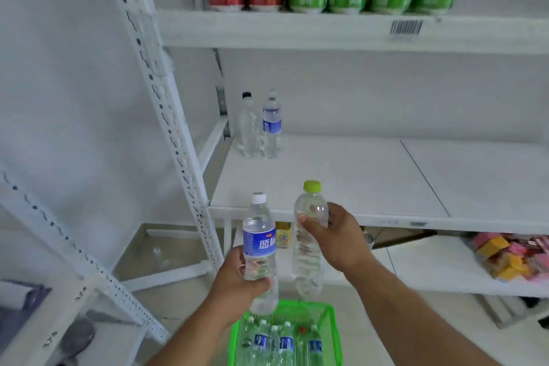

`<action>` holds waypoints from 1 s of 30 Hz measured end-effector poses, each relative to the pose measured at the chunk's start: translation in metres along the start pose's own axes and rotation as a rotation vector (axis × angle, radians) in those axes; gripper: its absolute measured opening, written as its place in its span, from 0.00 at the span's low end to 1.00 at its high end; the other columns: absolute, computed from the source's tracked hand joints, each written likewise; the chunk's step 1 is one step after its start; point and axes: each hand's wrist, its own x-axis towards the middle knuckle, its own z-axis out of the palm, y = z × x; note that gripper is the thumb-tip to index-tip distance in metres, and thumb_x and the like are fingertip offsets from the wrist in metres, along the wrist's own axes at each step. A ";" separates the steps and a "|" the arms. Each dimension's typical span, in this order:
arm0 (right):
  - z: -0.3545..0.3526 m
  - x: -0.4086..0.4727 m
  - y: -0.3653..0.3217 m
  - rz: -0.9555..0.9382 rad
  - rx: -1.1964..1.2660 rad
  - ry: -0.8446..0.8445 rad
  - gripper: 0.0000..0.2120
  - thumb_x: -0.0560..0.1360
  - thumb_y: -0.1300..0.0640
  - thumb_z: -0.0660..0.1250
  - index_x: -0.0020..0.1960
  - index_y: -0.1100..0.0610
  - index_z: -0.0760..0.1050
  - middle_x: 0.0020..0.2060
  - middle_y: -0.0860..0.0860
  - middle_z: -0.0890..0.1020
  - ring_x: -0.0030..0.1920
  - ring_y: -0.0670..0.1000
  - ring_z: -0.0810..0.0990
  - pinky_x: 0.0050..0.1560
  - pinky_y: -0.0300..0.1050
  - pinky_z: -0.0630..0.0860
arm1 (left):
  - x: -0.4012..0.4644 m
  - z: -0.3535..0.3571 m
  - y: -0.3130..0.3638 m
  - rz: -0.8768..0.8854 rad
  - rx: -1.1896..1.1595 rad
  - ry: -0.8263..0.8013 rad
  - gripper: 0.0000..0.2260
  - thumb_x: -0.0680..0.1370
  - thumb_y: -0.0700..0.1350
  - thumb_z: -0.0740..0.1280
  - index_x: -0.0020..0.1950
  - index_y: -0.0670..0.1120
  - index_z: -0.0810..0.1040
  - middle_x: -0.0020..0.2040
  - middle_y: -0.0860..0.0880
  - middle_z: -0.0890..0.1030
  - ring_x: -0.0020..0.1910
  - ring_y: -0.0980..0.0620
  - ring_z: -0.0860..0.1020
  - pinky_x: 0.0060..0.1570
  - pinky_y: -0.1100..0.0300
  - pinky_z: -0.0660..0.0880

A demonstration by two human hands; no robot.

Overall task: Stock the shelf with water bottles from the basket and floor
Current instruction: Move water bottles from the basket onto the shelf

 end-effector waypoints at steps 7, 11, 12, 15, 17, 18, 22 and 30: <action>-0.035 -0.007 -0.037 -0.119 0.086 -0.031 0.15 0.72 0.44 0.74 0.56 0.48 0.78 0.48 0.43 0.85 0.49 0.44 0.83 0.52 0.44 0.78 | -0.019 0.015 0.043 0.092 0.011 0.128 0.29 0.56 0.44 0.78 0.56 0.53 0.76 0.50 0.49 0.85 0.49 0.50 0.84 0.54 0.47 0.80; -0.048 -0.005 -0.048 -0.132 0.123 -0.052 0.15 0.72 0.43 0.75 0.55 0.46 0.78 0.47 0.43 0.84 0.48 0.43 0.82 0.47 0.41 0.77 | -0.031 0.025 0.063 0.105 0.003 0.208 0.25 0.64 0.37 0.78 0.55 0.56 0.76 0.48 0.54 0.85 0.47 0.56 0.84 0.47 0.57 0.79; -0.050 -0.005 -0.051 -0.135 0.128 -0.056 0.14 0.72 0.43 0.75 0.55 0.45 0.78 0.47 0.42 0.84 0.47 0.42 0.82 0.46 0.39 0.76 | -0.032 0.026 0.066 0.112 -0.002 0.226 0.24 0.65 0.36 0.77 0.55 0.55 0.76 0.47 0.55 0.86 0.46 0.57 0.84 0.45 0.59 0.78; -0.051 0.001 -0.056 -0.139 0.145 -0.063 0.16 0.72 0.43 0.75 0.57 0.45 0.79 0.47 0.42 0.84 0.47 0.40 0.81 0.43 0.36 0.74 | -0.031 0.027 0.075 0.129 -0.007 0.260 0.24 0.67 0.36 0.77 0.57 0.55 0.76 0.48 0.55 0.85 0.45 0.59 0.83 0.43 0.62 0.77; -0.050 0.007 -0.059 -0.135 0.153 -0.064 0.16 0.71 0.42 0.75 0.57 0.46 0.80 0.47 0.41 0.84 0.48 0.40 0.81 0.43 0.35 0.73 | -0.026 0.025 0.078 0.132 -0.002 0.256 0.24 0.67 0.37 0.77 0.57 0.56 0.76 0.48 0.56 0.85 0.46 0.60 0.83 0.44 0.61 0.78; -0.048 0.011 -0.061 -0.135 0.156 -0.064 0.16 0.71 0.42 0.75 0.56 0.46 0.80 0.47 0.41 0.85 0.48 0.41 0.82 0.42 0.35 0.73 | -0.022 0.023 0.079 0.137 0.004 0.251 0.24 0.67 0.37 0.77 0.58 0.55 0.76 0.49 0.56 0.85 0.46 0.60 0.83 0.46 0.60 0.78; -0.039 0.032 -0.068 -0.140 0.137 -0.071 0.15 0.71 0.42 0.74 0.56 0.45 0.81 0.46 0.40 0.85 0.47 0.39 0.82 0.43 0.34 0.73 | 0.002 0.014 0.082 0.141 0.046 0.220 0.27 0.66 0.39 0.78 0.61 0.57 0.75 0.51 0.56 0.84 0.50 0.57 0.82 0.51 0.57 0.77; -0.006 0.091 -0.086 -0.106 0.056 -0.037 0.19 0.70 0.39 0.74 0.57 0.46 0.81 0.46 0.42 0.85 0.47 0.43 0.82 0.44 0.38 0.74 | 0.070 -0.015 0.090 0.171 0.034 0.171 0.28 0.67 0.41 0.79 0.61 0.58 0.74 0.54 0.57 0.83 0.51 0.59 0.81 0.46 0.66 0.75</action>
